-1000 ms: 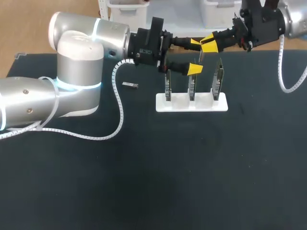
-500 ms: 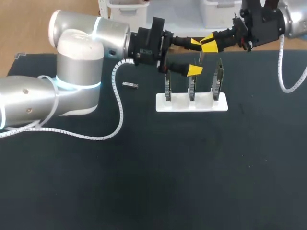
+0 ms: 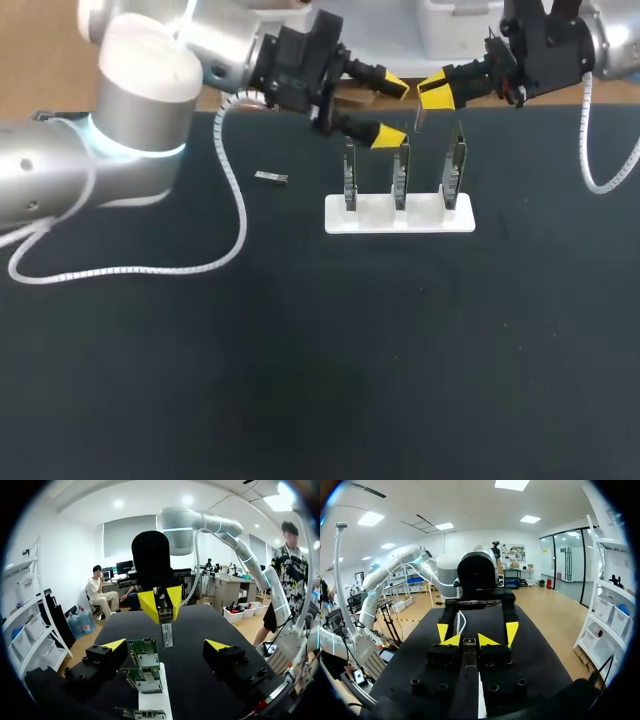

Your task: Pick up the optical module with the left hand, and insert it into the network port with the right hand.

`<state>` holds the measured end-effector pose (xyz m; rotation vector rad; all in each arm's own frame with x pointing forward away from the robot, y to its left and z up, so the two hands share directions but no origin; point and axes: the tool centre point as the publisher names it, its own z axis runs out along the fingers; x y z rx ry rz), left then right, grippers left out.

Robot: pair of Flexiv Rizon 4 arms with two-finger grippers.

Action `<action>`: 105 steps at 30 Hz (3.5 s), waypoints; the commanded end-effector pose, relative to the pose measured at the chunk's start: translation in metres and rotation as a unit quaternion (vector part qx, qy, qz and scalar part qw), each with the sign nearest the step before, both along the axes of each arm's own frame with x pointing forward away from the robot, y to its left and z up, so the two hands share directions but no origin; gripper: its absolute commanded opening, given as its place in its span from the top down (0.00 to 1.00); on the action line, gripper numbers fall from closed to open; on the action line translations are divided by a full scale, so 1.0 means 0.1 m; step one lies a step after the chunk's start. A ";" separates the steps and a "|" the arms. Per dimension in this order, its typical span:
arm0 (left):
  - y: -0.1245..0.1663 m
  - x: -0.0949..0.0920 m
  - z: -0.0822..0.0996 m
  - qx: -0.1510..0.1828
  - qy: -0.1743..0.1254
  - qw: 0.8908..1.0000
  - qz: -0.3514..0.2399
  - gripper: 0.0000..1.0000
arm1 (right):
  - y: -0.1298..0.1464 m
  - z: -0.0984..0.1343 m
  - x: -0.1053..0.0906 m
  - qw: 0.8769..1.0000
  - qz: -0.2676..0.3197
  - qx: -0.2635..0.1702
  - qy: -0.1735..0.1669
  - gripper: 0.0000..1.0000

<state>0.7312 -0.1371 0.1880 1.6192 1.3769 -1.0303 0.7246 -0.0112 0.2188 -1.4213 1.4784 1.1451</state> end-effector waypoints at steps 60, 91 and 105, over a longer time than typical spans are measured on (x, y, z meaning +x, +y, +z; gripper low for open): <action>0.29 0.13 0.01 0.100 -0.015 0.995 0.026 0.00 | 0.07 0.02 0.03 0.999 0.046 -0.023 0.017 1.00; 0.29 0.13 0.01 0.100 -0.015 0.995 0.026 0.00 | 0.09 -0.18 0.11 0.995 0.089 -0.034 0.035 1.00; 0.29 0.13 0.01 0.100 -0.015 0.995 0.026 0.00 | 0.08 -0.37 0.13 0.995 0.084 -0.023 0.045 1.00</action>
